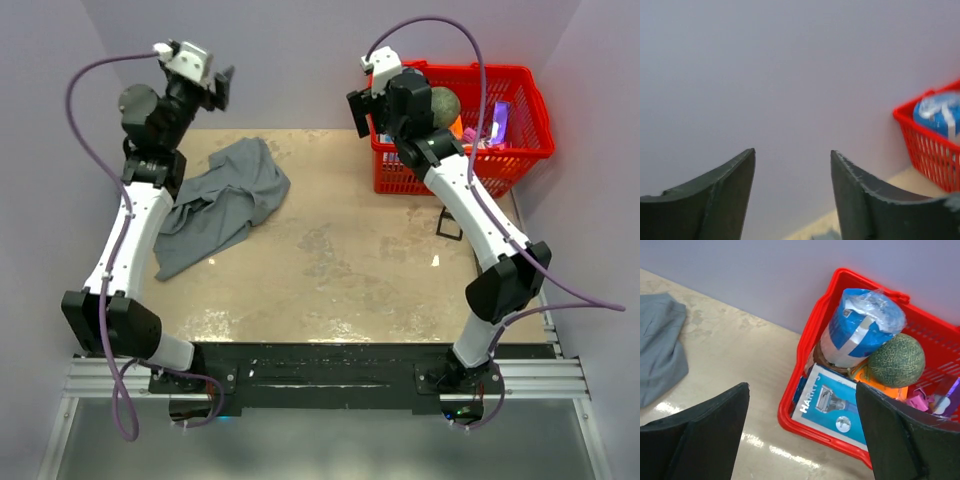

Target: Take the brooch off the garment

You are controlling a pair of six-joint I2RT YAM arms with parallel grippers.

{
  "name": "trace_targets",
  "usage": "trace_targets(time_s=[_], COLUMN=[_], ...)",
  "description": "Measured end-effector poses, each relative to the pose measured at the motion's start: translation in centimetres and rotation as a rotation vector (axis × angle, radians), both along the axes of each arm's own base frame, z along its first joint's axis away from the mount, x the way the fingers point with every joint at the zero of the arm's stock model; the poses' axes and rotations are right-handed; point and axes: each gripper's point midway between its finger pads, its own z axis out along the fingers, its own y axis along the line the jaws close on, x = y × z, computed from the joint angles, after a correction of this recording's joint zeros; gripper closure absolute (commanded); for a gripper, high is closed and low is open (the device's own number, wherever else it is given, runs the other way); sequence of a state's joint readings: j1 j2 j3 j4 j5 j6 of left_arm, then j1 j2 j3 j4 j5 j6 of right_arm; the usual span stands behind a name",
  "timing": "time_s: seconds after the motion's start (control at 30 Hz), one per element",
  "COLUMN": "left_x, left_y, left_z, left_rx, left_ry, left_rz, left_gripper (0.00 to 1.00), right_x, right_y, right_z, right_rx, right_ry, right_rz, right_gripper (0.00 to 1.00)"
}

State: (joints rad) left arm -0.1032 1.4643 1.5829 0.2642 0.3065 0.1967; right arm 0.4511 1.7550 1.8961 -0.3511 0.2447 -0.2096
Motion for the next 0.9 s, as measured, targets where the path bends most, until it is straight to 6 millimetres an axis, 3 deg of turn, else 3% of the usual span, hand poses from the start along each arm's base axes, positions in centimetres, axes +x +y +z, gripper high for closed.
trace_targets(time_s=[0.13,0.2,0.27,0.43,0.53,0.63,0.73,0.9], left_x=[3.1,3.3,3.0,3.0,3.3,2.8,2.0,2.4], left_y=[0.9,1.7,2.8,6.3,8.7,10.7,12.3,13.5], left_z=[-11.8,-17.4,-21.2,-27.7,-31.8,-36.0,-39.3,-41.5], left_rx=[0.073,0.12,0.162,0.214,0.219,0.222,0.224,0.223], left_ry=[0.279,0.421,0.534,0.767,0.916,1.05,1.154,1.212], left_rz=[0.065,0.103,0.138,0.227,0.264,0.298,0.329,0.354], left_gripper=[0.06,0.05,0.01,0.01,0.01,0.01,0.02,0.05], right_x=[0.5,0.8,0.9,0.8,0.6,1.0,1.7,4.4], right_y=[2.1,3.9,6.0,11.7,14.7,16.2,15.3,9.6], right_z=[-1.4,-2.3,-2.7,-5.8,-10.4,-15.6,-19.7,-21.6], right_rx=[-0.004,-0.005,0.008,0.048,0.08,0.096,0.087,0.095], right_ry=[0.037,0.065,0.084,0.156,0.26,0.37,0.449,0.479], right_rz=[0.088,0.179,0.282,0.479,0.516,0.478,0.415,0.266], right_gripper=[0.11,0.13,0.14,0.18,0.2,0.21,0.21,0.22])
